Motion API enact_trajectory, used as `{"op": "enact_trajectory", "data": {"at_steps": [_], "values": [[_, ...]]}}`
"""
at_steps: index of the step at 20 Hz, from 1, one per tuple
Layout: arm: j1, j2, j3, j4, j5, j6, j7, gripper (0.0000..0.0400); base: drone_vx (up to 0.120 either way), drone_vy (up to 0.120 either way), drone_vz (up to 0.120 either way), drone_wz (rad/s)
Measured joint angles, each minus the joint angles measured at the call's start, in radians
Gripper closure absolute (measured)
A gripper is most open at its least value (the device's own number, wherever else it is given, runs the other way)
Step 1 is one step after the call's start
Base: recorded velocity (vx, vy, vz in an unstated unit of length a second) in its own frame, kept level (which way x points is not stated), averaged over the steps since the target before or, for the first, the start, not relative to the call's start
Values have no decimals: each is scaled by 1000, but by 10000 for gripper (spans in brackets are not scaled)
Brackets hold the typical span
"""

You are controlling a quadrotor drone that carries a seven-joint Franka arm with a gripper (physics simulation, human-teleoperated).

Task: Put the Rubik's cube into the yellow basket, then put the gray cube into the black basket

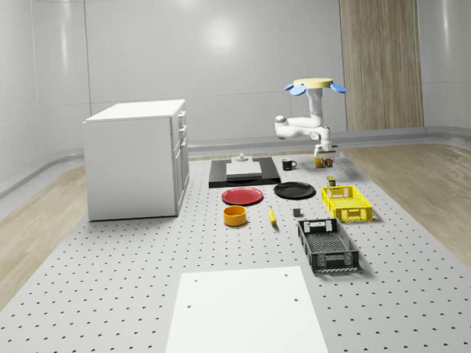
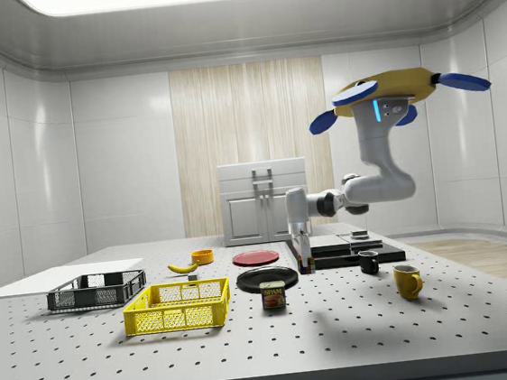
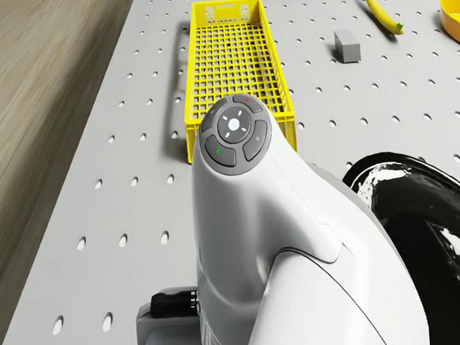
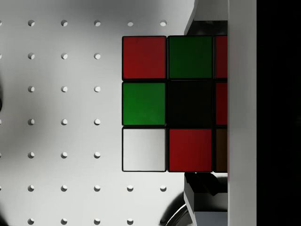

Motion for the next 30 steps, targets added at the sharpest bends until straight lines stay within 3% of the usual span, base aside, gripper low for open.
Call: {"op": "enact_trajectory", "data": {"at_steps": [30], "values": [[-7, -45, 4, 1, 18, 41, 6, 50, 120, 9, 0, 0]]}}
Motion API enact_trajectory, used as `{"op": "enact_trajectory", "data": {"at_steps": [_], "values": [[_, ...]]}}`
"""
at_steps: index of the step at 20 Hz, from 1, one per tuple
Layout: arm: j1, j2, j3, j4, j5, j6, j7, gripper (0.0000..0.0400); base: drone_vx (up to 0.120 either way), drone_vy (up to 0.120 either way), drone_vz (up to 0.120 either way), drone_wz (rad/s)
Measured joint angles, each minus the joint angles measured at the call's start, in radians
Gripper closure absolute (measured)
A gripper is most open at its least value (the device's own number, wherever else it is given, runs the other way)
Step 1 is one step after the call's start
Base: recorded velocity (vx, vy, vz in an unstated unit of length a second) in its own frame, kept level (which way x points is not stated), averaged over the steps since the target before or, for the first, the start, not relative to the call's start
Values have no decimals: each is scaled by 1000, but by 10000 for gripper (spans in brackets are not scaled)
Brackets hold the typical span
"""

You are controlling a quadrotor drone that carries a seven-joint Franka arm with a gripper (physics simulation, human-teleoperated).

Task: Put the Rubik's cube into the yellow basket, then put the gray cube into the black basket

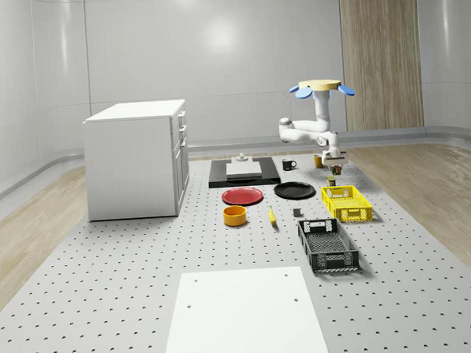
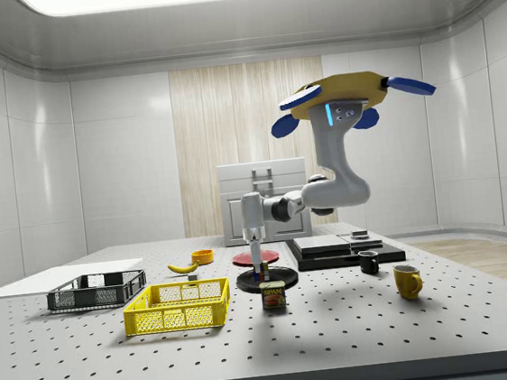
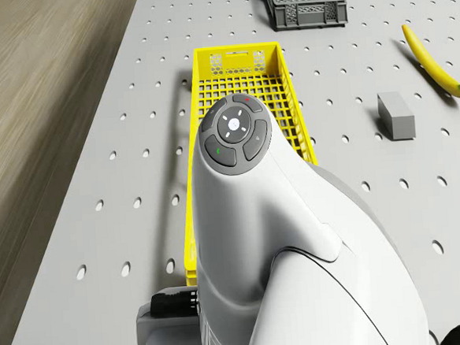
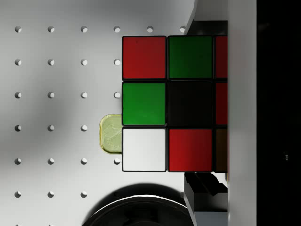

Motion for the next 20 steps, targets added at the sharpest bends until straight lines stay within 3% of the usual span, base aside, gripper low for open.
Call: {"op": "enact_trajectory", "data": {"at_steps": [6, 20], "values": [[-1, -6, 0, 0, 2, 6, 1, 50, 120, 0, -107, 0], [-3, -18, 1, 1, 7, 16, 2, 50, 120, 0, 0, 0]]}}
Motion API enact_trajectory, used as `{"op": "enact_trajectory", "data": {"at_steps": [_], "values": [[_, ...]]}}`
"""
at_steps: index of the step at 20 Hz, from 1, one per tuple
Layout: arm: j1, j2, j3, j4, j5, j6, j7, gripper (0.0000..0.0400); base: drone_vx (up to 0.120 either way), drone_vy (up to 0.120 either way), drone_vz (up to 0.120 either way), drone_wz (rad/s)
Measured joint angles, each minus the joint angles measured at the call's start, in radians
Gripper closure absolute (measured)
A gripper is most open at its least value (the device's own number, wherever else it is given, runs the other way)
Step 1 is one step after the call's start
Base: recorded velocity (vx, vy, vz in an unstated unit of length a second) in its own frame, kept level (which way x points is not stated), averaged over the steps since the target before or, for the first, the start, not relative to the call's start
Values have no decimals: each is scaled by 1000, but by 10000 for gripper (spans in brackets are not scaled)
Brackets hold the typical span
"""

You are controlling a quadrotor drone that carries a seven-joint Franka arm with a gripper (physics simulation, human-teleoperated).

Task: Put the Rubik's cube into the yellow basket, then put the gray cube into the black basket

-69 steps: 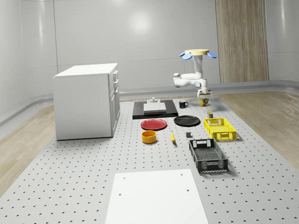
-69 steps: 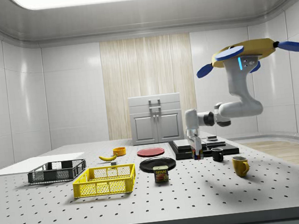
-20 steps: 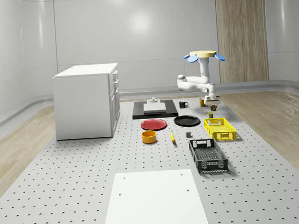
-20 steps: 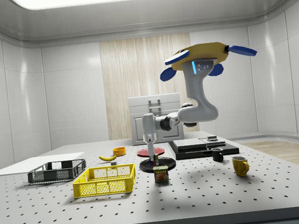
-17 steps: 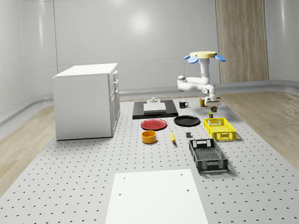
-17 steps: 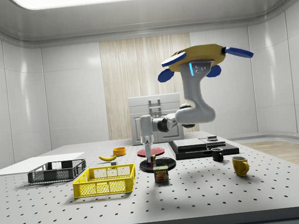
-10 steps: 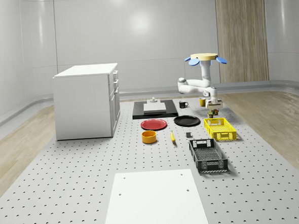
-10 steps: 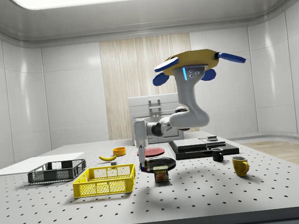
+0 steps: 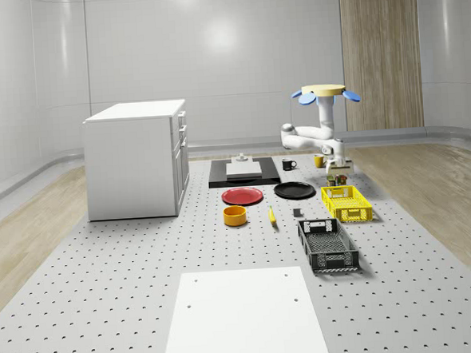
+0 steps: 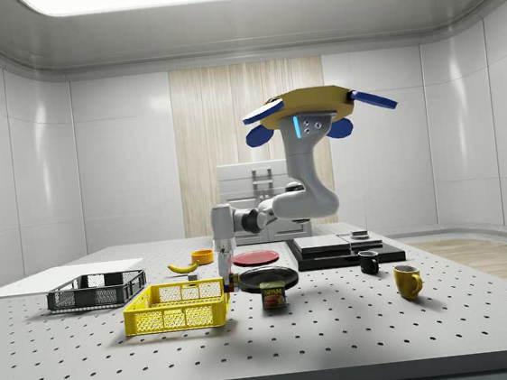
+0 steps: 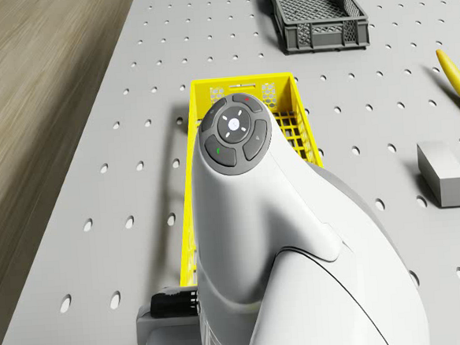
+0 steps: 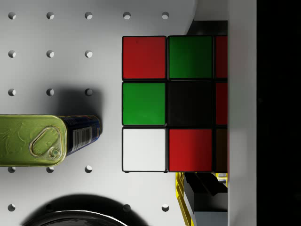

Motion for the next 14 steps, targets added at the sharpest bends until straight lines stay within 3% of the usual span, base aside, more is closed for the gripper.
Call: {"op": "enact_trajectory", "data": {"at_steps": [9, 14], "values": [[-1, -6, 0, 0, 2, 5, 1, 50, 120, 0, 0, 0], [-1, -8, 1, 0, 3, 8, 1, 50, 0, -112, 0, 0]]}}
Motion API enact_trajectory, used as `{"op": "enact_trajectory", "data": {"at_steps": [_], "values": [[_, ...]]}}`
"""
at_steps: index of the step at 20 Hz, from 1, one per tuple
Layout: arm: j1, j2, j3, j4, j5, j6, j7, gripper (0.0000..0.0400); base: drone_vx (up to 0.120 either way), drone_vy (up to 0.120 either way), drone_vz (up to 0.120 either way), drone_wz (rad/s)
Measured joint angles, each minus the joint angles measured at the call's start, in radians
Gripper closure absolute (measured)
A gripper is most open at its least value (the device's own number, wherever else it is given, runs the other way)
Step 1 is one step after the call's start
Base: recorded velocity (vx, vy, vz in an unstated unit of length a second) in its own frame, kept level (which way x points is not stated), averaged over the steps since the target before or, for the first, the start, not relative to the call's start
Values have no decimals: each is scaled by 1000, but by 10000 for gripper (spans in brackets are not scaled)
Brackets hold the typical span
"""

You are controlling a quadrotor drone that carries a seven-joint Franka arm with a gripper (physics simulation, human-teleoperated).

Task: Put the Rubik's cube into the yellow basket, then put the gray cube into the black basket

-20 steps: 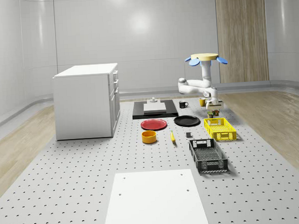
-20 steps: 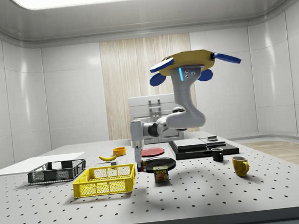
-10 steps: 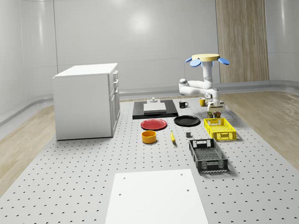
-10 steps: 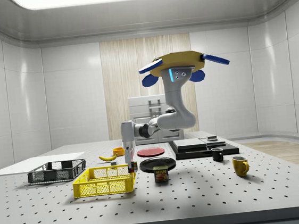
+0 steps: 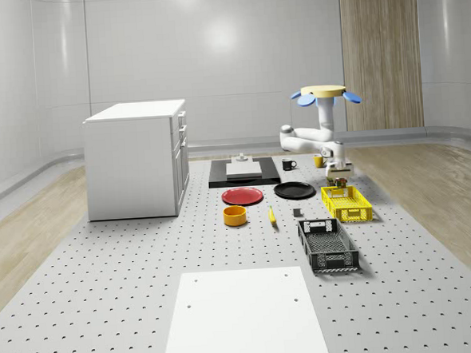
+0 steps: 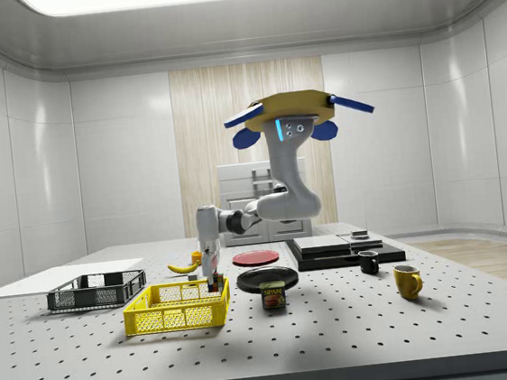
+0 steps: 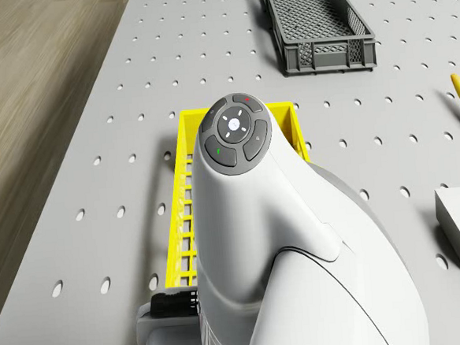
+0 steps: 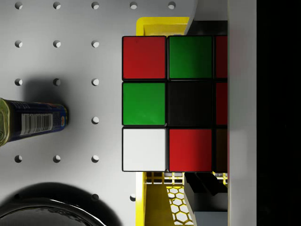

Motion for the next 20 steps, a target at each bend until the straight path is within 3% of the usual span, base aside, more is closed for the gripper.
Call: {"op": "enact_trajectory", "data": {"at_steps": [2, 15, 20], "values": [[0, -1, 0, 0, 0, 1, 0, 50, 0, -60, 0, 0], [-1, -6, 0, 0, 2, 6, 1, 50, 120, 0, 0, 0], [-7, -8, -43, 7, -37, 22, 2, 50, 0, 0, 0, 0]]}}
